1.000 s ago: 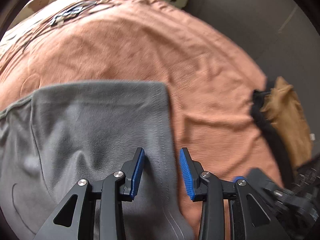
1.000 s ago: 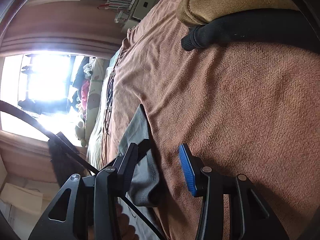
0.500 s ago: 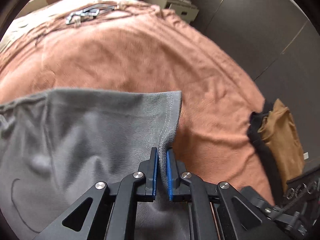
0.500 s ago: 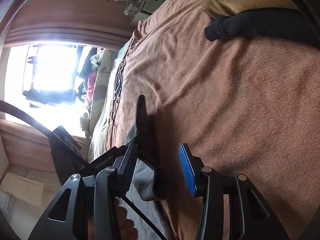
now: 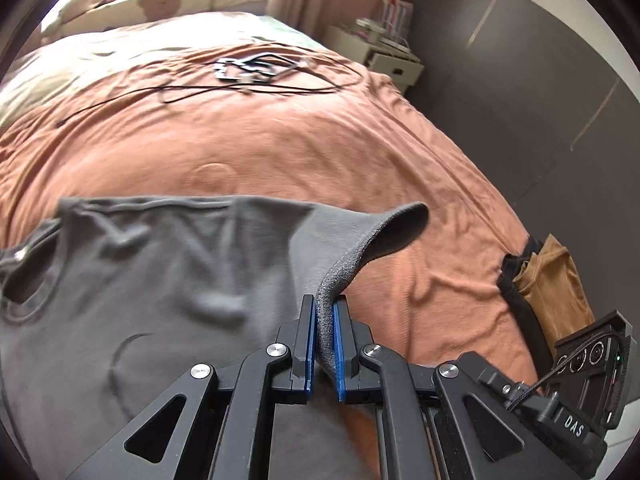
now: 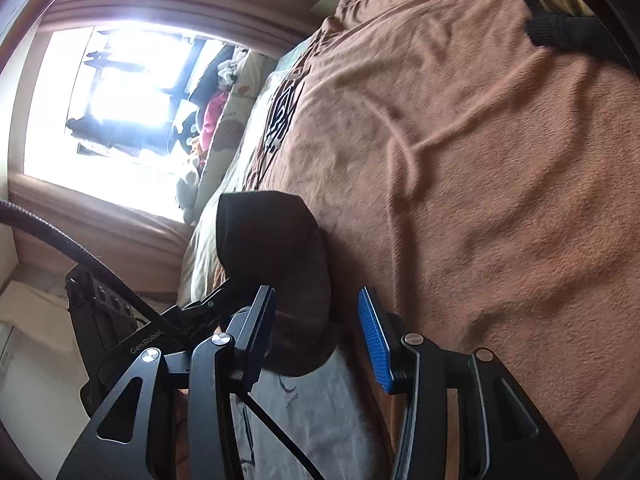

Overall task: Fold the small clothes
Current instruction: 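Grasp the folded side edge with the left gripper and lay it flat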

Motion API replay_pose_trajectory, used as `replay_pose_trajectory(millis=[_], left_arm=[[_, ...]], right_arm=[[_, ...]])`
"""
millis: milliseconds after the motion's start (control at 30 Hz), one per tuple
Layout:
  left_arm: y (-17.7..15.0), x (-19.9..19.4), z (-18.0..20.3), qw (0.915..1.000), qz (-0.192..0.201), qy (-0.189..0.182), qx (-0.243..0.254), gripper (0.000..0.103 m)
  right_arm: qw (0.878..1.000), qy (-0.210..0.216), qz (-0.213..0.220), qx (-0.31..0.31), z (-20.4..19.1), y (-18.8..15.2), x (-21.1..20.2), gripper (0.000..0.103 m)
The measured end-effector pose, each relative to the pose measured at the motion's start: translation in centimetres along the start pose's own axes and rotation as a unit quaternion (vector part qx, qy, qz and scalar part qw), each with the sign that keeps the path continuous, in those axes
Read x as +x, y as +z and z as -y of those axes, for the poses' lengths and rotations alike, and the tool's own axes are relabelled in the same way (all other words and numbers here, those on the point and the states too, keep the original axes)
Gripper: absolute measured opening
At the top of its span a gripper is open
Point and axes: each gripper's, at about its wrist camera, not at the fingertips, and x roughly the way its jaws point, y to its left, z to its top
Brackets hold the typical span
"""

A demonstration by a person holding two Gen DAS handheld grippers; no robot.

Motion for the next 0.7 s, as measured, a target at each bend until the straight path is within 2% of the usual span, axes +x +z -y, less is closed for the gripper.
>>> replay_pose_trajectory(millis=[433, 700], left_arm=[[-2.8, -2.6, -8.4, 0.9966, 0.006, 0.029, -0.077, 0.008], [-5.5, -1.6, -12.3, 0.9917, -0.021, 0.028, -0.124, 0.009]], right_arm=[[0.997, -0.018, -0.042, -0.054, -2.6, -0.3, 3.3, 0.041], [0.993, -0.043, -0.066, -0.089, -3.8, -0.3, 4.8, 0.041]])
